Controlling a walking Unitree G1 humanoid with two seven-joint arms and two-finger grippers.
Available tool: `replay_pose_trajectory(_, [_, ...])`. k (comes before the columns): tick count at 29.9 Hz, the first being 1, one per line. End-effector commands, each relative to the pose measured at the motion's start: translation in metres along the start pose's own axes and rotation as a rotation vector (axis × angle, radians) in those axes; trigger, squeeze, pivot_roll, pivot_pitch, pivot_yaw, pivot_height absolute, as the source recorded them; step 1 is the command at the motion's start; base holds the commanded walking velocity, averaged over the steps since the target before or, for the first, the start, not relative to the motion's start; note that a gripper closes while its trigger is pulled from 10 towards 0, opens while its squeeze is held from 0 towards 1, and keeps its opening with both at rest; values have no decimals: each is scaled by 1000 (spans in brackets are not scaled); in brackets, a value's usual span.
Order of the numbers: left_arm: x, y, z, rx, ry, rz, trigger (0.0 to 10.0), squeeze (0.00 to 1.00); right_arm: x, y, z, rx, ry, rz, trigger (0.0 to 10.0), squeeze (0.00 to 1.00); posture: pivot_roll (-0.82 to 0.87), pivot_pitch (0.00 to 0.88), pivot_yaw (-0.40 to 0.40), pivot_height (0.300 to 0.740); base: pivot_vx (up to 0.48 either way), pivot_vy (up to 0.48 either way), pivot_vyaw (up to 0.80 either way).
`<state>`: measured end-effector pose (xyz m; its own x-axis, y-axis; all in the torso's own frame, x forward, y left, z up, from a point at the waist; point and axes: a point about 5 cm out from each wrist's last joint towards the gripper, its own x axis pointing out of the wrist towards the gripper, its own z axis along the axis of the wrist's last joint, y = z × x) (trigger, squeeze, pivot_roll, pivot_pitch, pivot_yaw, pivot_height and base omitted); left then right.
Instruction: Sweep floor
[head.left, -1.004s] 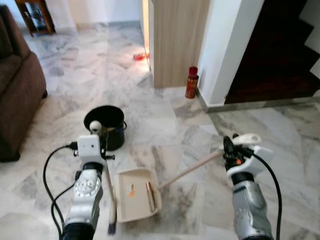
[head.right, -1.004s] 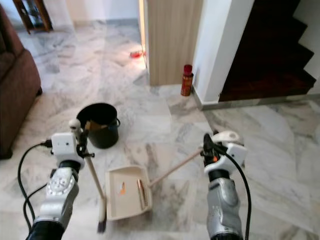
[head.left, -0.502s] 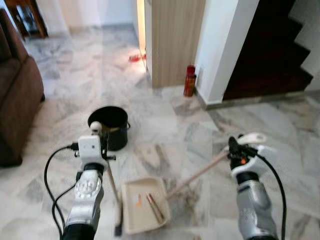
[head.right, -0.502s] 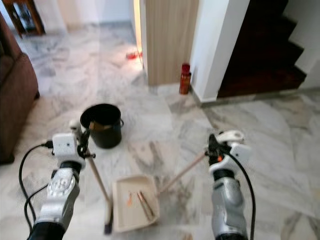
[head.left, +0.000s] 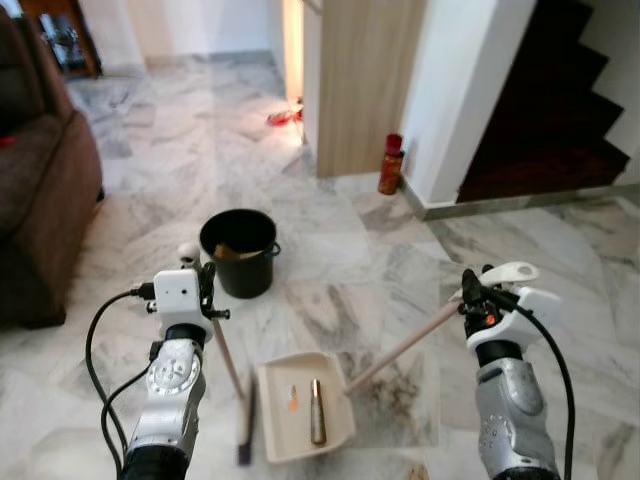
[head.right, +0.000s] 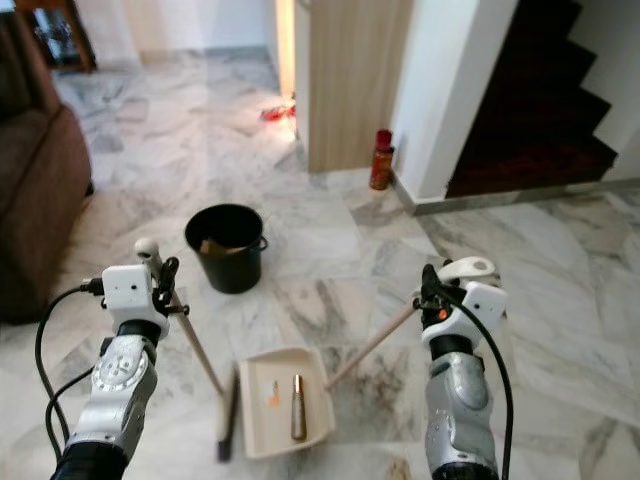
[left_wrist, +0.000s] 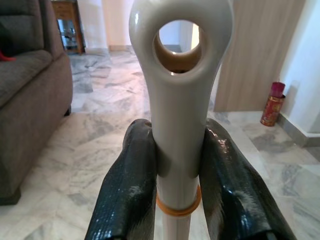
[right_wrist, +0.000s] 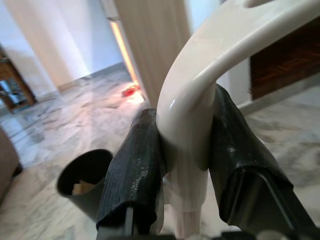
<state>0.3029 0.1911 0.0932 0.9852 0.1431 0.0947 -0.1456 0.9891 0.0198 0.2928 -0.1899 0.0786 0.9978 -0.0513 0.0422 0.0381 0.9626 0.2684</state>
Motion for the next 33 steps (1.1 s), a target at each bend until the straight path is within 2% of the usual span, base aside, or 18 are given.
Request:
replay_pose_trajectory(1, [4, -5, 8, 6, -36, -16, 10000, 0, 3, -2, 11, 12, -52, -6, 10000, 0, -11, 0, -12, 740, 0, 285, 0])
replay_pose_trajectory(10, [4, -6, 9, 17, -42, -22, 10000, 0, 4, 0, 13, 18, -61, 8, 10000, 0, -12, 0, -13, 740, 0, 93, 598])
replay_pose_trajectory(16, [6, -7, 9, 17, -43, -25, 10000, 0, 5, 1, 17, 1, -74, 15, 10000, 0, -23, 0, -8, 740, 0, 0, 0])
replay_pose_trajectory(18, [6, -7, 10, 18, -45, -27, 10000, 0, 4, 2, 22, -29, -91, 31, 10000, 0, -31, 0, -3, 740, 0, 0, 0])
replay_pose_trajectory(22, [7, -7, 10, 18, -47, -30, 10000, 0, 3, 5, 31, -30, -131, 38, 10000, 0, -30, 0, 4, 740, 0, 0, 0])
replay_pose_trajectory(28, [9, -8, 11, 24, -50, -37, 10000, 0, 0, 19, 48, -83, -190, 104, 10000, 0, -46, 0, 10, 740, 0, 0, 0])
replay_pose_trajectory(33, [9, -7, 11, 39, -52, -48, 10000, 0, -3, 20, 61, -65, -235, 85, 10000, 0, -44, 0, 22, 740, 0, 0, 0])
